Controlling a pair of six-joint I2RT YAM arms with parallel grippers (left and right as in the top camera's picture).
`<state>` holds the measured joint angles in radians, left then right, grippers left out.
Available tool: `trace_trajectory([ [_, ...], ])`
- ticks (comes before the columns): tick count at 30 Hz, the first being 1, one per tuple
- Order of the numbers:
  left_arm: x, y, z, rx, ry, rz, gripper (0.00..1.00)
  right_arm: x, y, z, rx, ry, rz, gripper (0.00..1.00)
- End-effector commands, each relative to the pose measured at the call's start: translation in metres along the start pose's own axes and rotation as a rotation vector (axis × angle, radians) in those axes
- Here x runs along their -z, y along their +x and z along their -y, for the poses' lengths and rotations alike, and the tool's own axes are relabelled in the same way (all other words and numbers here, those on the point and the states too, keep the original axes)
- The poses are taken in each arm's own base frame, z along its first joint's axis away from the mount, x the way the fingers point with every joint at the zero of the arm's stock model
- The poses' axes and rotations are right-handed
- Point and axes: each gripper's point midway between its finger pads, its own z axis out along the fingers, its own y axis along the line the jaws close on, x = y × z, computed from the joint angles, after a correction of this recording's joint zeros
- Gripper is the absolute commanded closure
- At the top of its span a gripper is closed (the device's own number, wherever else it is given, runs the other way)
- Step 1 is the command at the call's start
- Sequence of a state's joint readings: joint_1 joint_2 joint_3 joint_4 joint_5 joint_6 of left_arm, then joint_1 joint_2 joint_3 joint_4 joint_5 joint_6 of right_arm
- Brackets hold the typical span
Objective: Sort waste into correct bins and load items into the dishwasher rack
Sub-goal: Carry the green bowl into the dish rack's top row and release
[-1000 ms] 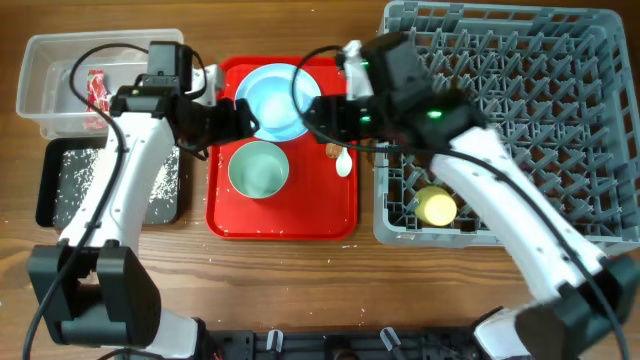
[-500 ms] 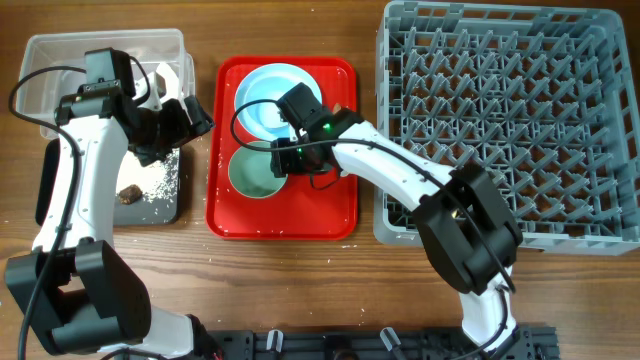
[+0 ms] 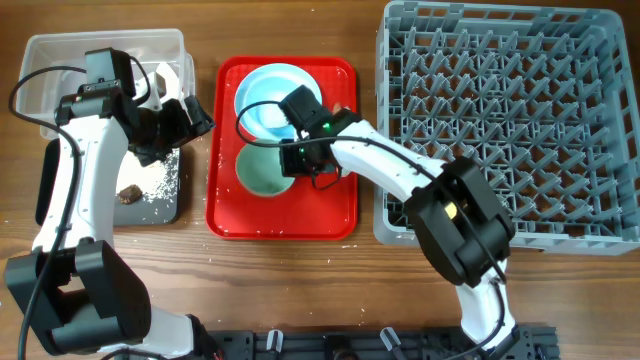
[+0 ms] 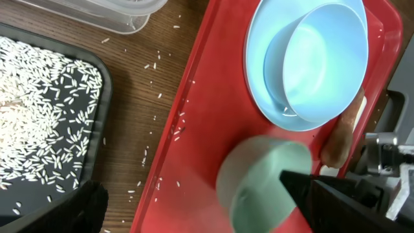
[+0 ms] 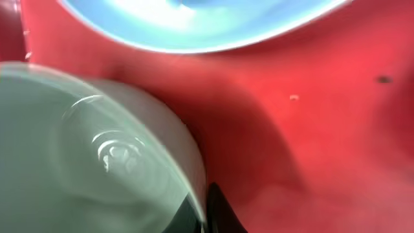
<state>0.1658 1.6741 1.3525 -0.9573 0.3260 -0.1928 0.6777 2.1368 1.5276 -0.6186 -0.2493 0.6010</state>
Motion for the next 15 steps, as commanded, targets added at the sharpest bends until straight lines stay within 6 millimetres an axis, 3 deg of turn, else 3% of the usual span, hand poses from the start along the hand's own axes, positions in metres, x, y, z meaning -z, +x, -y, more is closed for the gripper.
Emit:
trace_trajectory([
  [1,0.011,-0.005,0.002,-0.005,0.001,0.034,0.00,0.058,-0.029,0.001,0.008,-0.001,0.128,0.96],
  [4,0.011,-0.005,0.002,-0.005,0.001,0.034,0.00,0.119,-0.042,0.010,0.003,0.042,0.247,0.96],
  [6,0.011,-0.005,0.002,-0.005,0.001,0.034,0.00,0.162,-0.046,0.028,-0.046,0.116,0.333,0.96],
  [9,0.011,-0.005,0.002,-0.005,0.001,0.034,0.00,0.231,-0.048,0.078,-0.175,0.309,0.498,0.95],
  [12,0.011,-0.005,0.002,-0.005,0.001,0.034,0.00,0.287,-0.052,0.132,-0.276,0.510,0.646,0.96],
  [15,0.011,-0.005,0.002,-0.005,0.001,0.034,0.00,0.317,-0.053,0.170,-0.322,0.685,0.717,0.96],
])
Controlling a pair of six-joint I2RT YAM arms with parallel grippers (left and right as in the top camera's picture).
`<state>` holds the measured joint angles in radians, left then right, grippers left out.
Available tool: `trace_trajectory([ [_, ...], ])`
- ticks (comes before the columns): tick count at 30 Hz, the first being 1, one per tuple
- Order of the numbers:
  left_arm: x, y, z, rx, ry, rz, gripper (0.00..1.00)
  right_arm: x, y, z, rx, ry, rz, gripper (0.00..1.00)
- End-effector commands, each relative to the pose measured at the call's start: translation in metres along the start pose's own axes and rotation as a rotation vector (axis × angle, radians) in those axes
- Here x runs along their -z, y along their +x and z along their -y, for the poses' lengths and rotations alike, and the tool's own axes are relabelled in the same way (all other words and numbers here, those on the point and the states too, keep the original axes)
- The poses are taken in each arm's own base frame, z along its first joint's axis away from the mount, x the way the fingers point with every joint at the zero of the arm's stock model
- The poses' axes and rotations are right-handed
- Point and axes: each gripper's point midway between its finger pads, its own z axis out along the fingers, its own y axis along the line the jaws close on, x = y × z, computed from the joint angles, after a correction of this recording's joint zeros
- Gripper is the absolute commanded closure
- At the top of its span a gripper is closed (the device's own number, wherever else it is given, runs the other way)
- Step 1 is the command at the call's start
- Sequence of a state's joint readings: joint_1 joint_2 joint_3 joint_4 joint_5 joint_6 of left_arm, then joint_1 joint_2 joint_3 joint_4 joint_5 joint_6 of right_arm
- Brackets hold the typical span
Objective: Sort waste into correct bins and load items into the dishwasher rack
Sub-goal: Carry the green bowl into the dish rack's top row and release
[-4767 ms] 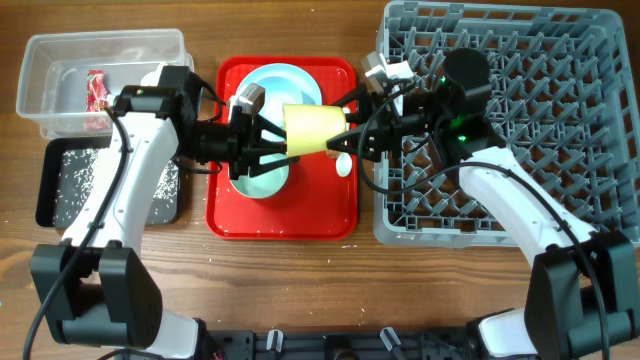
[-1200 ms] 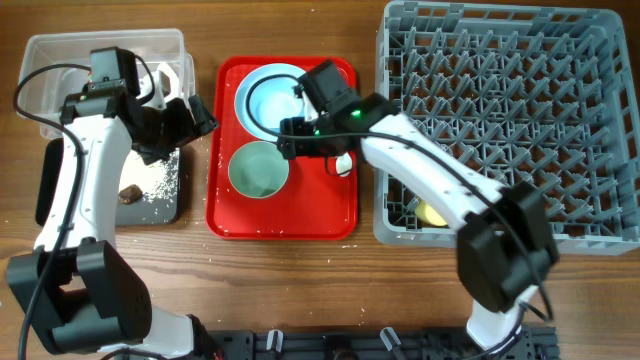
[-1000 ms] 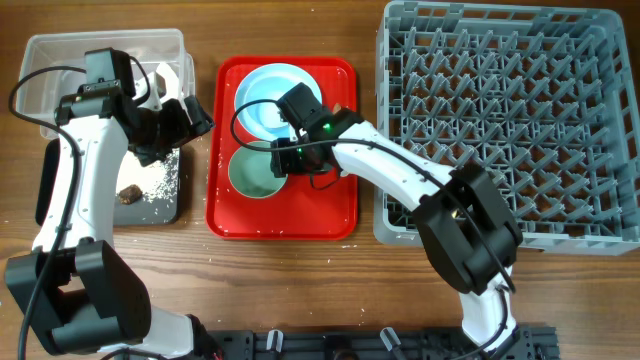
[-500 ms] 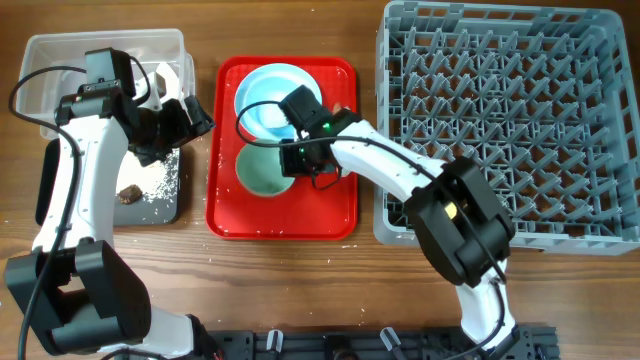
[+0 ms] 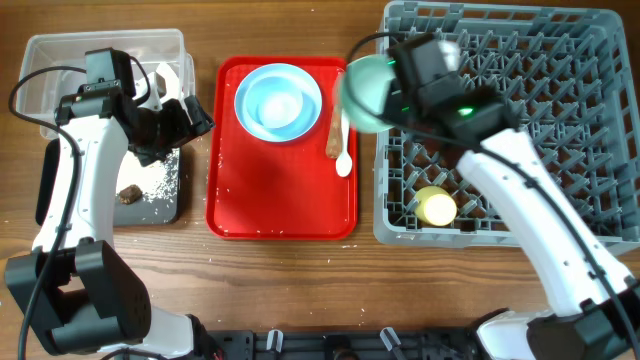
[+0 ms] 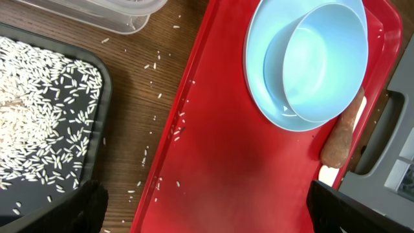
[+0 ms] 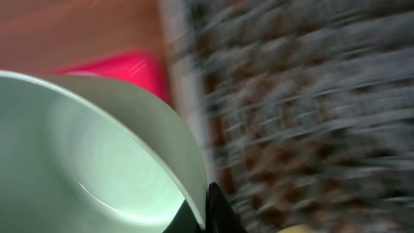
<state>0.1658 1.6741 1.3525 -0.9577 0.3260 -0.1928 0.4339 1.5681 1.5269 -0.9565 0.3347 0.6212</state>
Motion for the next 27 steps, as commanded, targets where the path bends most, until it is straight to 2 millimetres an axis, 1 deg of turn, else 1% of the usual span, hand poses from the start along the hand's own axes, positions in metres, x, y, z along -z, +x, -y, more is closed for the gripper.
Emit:
trace_trajectory([
  [1,0.011,-0.005,0.002,-0.005,0.001,0.034,0.00,0.007,-0.040,0.062,-0.027,0.293,0.186,0.96],
  [4,0.011,-0.005,0.002,-0.005,0.001,0.034,0.00,0.008,-0.060,0.086,0.057,0.476,0.276,0.96],
  [6,0.011,-0.005,0.002,-0.005,0.001,0.034,0.00,0.008,-0.070,0.099,0.159,0.637,0.315,0.96],
  [7,0.011,-0.005,0.002,-0.005,0.001,0.034,0.00,0.006,-0.074,0.103,0.208,0.708,0.322,0.96],
  [9,0.011,-0.005,0.002,-0.005,0.001,0.034,0.00,-0.007,-0.077,0.104,0.307,0.794,0.309,0.96],
  [11,0.011,-0.005,0.002,-0.005,0.001,0.034,0.00,-0.030,-0.083,0.097,0.449,0.882,0.286,0.96],
  [12,0.011,-0.005,0.002,-0.005,0.001,0.034,0.00,-0.040,-0.088,0.093,0.492,0.936,0.295,0.96],
  [15,0.011,-0.005,0.002,-0.005,0.001,0.034,0.00,-0.059,-0.102,0.084,0.539,1.052,0.332,0.96],
  [19,0.011,-0.005,0.002,-0.005,0.001,0.034,0.00,-0.085,-0.114,0.065,0.609,1.075,0.345,0.96],
  [21,0.011,-0.005,0.002,-0.005,0.001,0.034,0.00,-0.094,-0.114,0.060,0.623,1.077,0.350,0.96],
  [23,0.011,-0.005,0.002,-0.005,0.001,0.034,0.00,-0.101,-0.110,0.054,0.638,1.060,0.352,0.96],
  [27,0.011,-0.005,0.002,-0.005,0.001,0.034,0.00,-0.110,-0.103,0.037,0.686,1.004,0.357,0.96],
])
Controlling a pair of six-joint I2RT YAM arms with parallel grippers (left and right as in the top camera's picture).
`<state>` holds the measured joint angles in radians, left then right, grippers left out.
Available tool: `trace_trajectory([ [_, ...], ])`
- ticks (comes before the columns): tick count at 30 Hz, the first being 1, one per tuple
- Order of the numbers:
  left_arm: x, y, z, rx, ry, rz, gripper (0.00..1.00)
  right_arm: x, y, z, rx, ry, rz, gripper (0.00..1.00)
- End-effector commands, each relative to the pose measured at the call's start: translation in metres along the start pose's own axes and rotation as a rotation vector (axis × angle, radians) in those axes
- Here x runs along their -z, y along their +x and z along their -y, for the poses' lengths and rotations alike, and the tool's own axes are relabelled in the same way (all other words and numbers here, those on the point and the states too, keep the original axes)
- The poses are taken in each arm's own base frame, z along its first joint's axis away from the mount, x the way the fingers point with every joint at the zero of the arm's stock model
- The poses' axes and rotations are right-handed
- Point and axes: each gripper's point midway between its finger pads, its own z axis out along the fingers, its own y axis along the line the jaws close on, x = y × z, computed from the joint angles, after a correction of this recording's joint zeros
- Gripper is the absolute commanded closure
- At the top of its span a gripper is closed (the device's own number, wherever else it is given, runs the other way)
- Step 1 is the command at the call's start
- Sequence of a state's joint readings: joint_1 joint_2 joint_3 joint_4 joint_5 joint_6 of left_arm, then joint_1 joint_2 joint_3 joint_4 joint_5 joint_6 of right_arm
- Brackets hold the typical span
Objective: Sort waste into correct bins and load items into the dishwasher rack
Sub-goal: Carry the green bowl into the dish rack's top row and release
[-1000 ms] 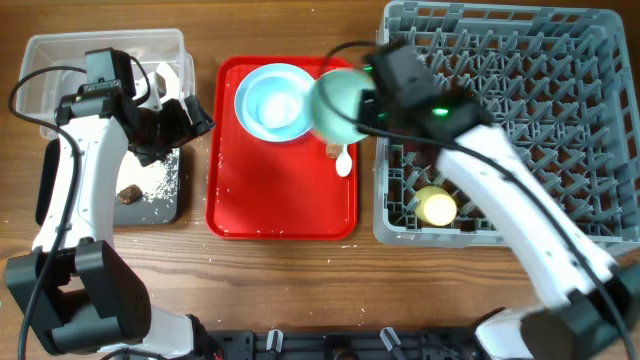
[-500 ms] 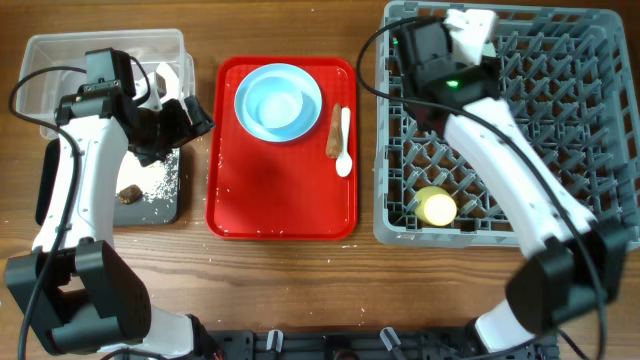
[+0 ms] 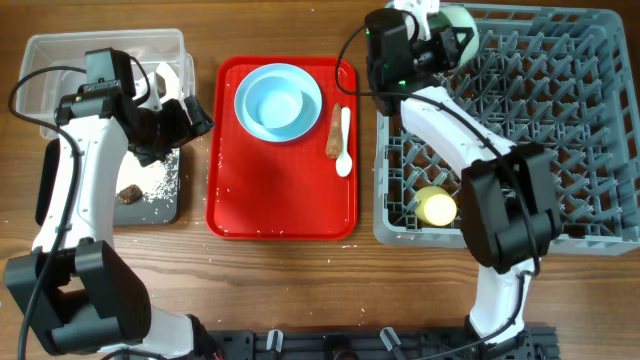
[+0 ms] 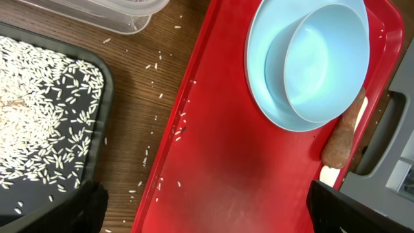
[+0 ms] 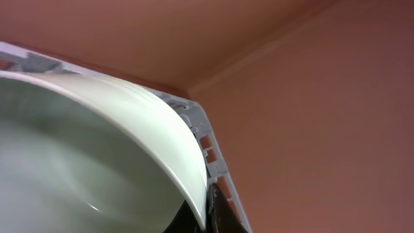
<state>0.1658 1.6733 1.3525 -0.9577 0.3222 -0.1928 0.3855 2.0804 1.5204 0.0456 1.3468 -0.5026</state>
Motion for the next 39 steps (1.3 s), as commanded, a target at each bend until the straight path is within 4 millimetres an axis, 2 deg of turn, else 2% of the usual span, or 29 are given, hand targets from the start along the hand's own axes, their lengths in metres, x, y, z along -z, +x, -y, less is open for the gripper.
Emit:
trace_trajectory([
  [1,0.010,-0.005,0.003,-0.004,0.005,0.033,0.00,0.013,-0.005,-0.020,0.073,-0.042,0.036,0.96],
  [4,0.010,-0.005,0.003,-0.004,0.005,0.033,0.00,0.022,-0.005,-0.029,0.109,-0.075,0.052,0.96],
  [8,0.010,-0.005,0.003,-0.004,0.005,0.033,0.00,0.022,0.003,-0.032,0.106,-0.083,0.033,0.96],
  [15,0.010,-0.005,0.003,-0.004,0.005,0.033,0.00,0.022,0.006,-0.033,0.055,-0.084,0.025,0.96],
  [17,0.010,-0.005,0.003,-0.004,0.005,0.033,0.00,0.025,0.010,-0.046,0.105,-0.147,0.034,0.96],
  [18,0.010,-0.005,0.003,-0.004,0.005,0.033,0.00,0.031,0.014,-0.058,0.146,-0.208,0.039,0.96],
  [19,0.010,-0.005,0.003,-0.004,0.005,0.033,0.00,0.046,0.024,-0.075,0.210,-0.295,0.043,0.62],
  [21,0.010,-0.005,0.003,-0.004,0.005,0.033,0.00,0.052,0.024,-0.077,0.226,-0.300,0.050,0.44],
  [24,0.010,-0.005,0.003,-0.004,0.005,0.033,0.00,0.061,0.021,-0.079,0.229,-0.306,0.067,0.27],
  [29,0.010,-0.005,0.003,-0.004,0.005,0.033,0.00,0.078,0.015,-0.083,0.236,-0.325,0.102,0.14],
  [31,0.010,-0.005,0.003,-0.004,0.005,0.033,0.00,0.083,0.009,-0.078,0.216,-0.335,0.115,0.11],
  [34,0.010,-0.005,0.003,-0.004,0.005,0.033,0.00,0.089,-0.006,-0.063,0.157,-0.380,0.143,0.10],
  [36,0.010,-0.005,0.003,-0.004,0.005,0.033,0.00,0.099,-0.023,-0.043,0.068,-0.447,0.180,0.07],
  [38,0.010,-0.005,0.003,-0.004,0.005,0.033,0.00,0.118,-0.041,-0.028,-0.053,-0.606,0.231,0.04],
  [39,0.010,-0.005,0.003,-0.004,0.005,0.033,0.00,0.131,-0.046,-0.027,-0.097,-0.711,0.250,0.02],
])
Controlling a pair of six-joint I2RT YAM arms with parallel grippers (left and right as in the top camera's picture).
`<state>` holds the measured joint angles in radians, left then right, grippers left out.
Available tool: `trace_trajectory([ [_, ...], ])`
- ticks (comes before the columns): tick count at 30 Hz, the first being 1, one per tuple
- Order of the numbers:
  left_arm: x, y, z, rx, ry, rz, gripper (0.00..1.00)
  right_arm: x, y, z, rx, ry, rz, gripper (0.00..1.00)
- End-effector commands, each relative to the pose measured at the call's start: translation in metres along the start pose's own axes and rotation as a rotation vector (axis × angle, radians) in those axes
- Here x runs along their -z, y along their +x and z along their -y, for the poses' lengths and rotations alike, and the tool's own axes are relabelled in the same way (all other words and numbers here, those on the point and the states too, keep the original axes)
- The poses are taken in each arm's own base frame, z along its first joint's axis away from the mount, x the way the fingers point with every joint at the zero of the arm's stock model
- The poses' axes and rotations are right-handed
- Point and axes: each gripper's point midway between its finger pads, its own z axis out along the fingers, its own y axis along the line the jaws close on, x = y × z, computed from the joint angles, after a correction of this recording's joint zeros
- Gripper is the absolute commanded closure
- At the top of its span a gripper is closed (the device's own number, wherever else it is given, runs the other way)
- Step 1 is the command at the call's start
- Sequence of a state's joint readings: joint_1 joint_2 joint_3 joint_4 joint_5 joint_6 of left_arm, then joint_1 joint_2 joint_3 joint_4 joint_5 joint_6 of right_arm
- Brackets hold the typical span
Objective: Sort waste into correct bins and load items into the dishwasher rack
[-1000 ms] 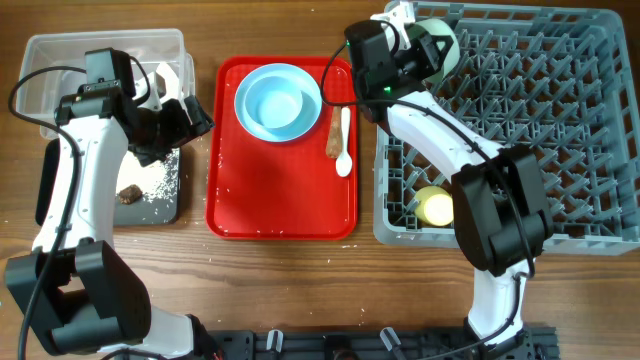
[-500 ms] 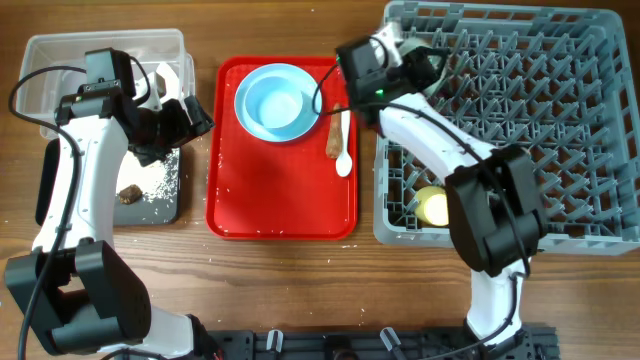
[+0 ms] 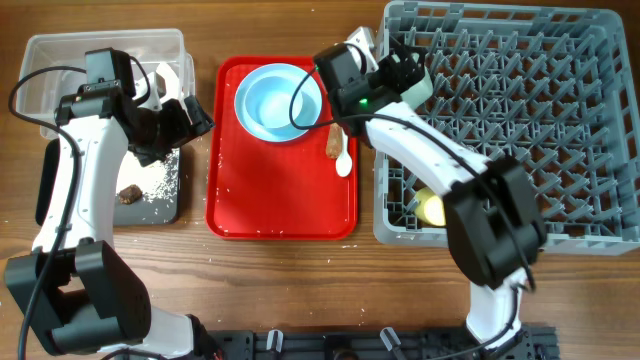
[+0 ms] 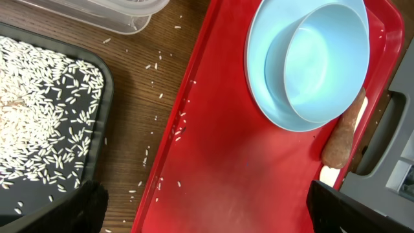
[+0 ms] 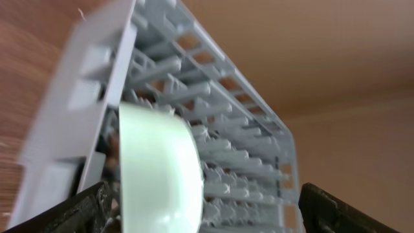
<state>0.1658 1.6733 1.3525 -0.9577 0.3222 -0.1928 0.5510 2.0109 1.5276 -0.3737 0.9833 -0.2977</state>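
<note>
A pale green bowl stands on edge among the tines at the far left of the grey dishwasher rack. My right gripper is open, one finger on each side of the bowl; overhead it reaches in from the tray side. On the red tray sit a light blue bowl nested in a plate, a brown food piece and a white spoon. My left gripper is open and empty above the tray's left edge.
A yellow item lies in the rack's near left part. At the left are a clear container and a black tray with scattered rice and a brown scrap. Rice grains dot the wood.
My right gripper held the green bowl at the rack's far left corner; now the bowl stands on edge in the rack and the gripper is open. The left arm has not moved.
My right gripper was shut on the green bowl's rim on the red tray. Then it held the bowl up by the rack's left edge, then at the rack's far left corner. Now the bowl stands in the rack, let go. The left gripper stayed open throughout.
</note>
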Motion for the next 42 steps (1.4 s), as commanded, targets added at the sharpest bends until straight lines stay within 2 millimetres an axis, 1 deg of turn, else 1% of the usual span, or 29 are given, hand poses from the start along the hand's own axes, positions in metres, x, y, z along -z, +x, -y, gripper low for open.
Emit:
trace_trajectory([
  [1,0.010,-0.005,0.003,-0.004,0.005,0.033,0.00,0.065,-0.052,0.020,-0.293,-0.378,0.216,0.00],
  [3,0.010,-0.005,0.003,-0.004,0.005,0.033,0.00,0.101,-0.068,-0.002,-0.411,-0.677,0.266,0.00],
  [5,0.010,-0.005,0.003,-0.004,0.005,0.033,0.00,0.125,-0.077,-0.021,-0.531,-0.908,0.252,0.01],
  [6,0.010,-0.005,0.003,-0.004,0.005,0.033,0.00,0.134,-0.080,-0.033,-0.602,-1.002,0.217,0.01],
  [7,0.010,-0.005,0.003,-0.004,0.005,0.033,0.00,0.137,-0.080,-0.041,-0.653,-1.053,0.180,0.02],
  [8,0.010,-0.005,0.003,-0.004,0.005,0.033,0.00,0.138,-0.078,-0.052,-0.707,-1.095,0.124,0.07],
  [10,0.010,-0.005,0.003,-0.004,0.005,0.033,0.00,0.131,-0.072,-0.077,-0.777,-1.116,0.024,0.12],
  [11,0.010,-0.005,0.003,-0.004,0.005,0.033,0.00,0.127,-0.069,-0.094,-0.767,-1.121,-0.005,0.17],
  [13,0.010,-0.005,0.003,-0.004,0.005,0.033,0.00,0.121,-0.060,-0.125,-0.746,-1.125,-0.062,0.31],
  [14,0.010,-0.005,0.003,-0.004,0.005,0.033,0.00,0.117,-0.054,-0.144,-0.744,-1.126,-0.103,0.34],
  [15,0.010,-0.005,0.003,-0.004,0.005,0.033,0.00,0.113,-0.049,-0.160,-0.748,-1.127,-0.138,0.41],
  [17,0.010,-0.005,0.003,-0.004,0.005,0.033,0.00,0.104,-0.042,-0.182,-0.775,-1.123,-0.194,0.52],
  [18,0.010,-0.005,0.003,-0.004,0.005,0.033,0.00,0.094,-0.034,-0.198,-0.798,-1.111,-0.237,0.57],
  [20,0.010,-0.005,0.003,-0.004,0.005,0.033,0.00,0.085,-0.028,-0.208,-0.807,-1.082,-0.261,0.61],
  [22,0.010,-0.005,0.003,-0.004,0.005,0.033,0.00,0.079,-0.023,-0.214,-0.801,-1.065,-0.269,0.62],
  [25,0.010,-0.005,0.003,-0.004,0.005,0.033,0.00,0.073,-0.022,-0.218,-0.802,-1.053,-0.265,0.64],
  [28,0.010,-0.005,0.003,-0.004,0.005,0.033,0.00,0.069,-0.021,-0.223,-0.805,-1.043,-0.260,0.69],
  [29,0.010,-0.005,0.003,-0.004,0.005,0.033,0.00,0.067,-0.021,-0.225,-0.805,-1.043,-0.260,0.73],
  [31,0.010,-0.005,0.003,-0.004,0.005,0.033,0.00,0.065,-0.019,-0.228,-0.804,-1.041,-0.265,0.83],
  [32,0.010,-0.005,0.003,-0.004,0.005,0.033,0.00,0.064,-0.019,-0.227,-0.805,-1.040,-0.266,0.91],
  [33,0.010,-0.005,0.003,-0.004,0.005,0.033,0.00,0.063,-0.018,-0.227,-0.806,-1.038,-0.267,0.96],
  [34,0.010,-0.005,0.003,-0.004,0.005,0.033,0.00,0.063,-0.018,-0.226,-0.807,-1.038,-0.267,0.96],
  [35,0.010,-0.005,0.003,-0.004,0.005,0.033,0.00,0.063,-0.020,-0.223,-0.811,-1.039,-0.265,0.96],
  [38,0.010,-0.005,0.003,-0.004,0.005,0.033,0.00,0.071,-0.033,-0.204,-0.816,-1.065,-0.223,0.96],
  [39,0.010,-0.005,0.003,-0.004,0.005,0.033,0.00,0.074,-0.038,-0.193,-0.823,-1.067,-0.203,0.96],
  [41,0.010,-0.005,0.003,-0.004,0.005,0.033,0.00,0.083,-0.053,-0.163,-0.835,-1.072,-0.138,0.96],
  [42,0.010,-0.005,0.003,-0.004,0.005,0.033,0.00,0.088,-0.061,-0.145,-0.847,-1.073,-0.103,0.96],
])
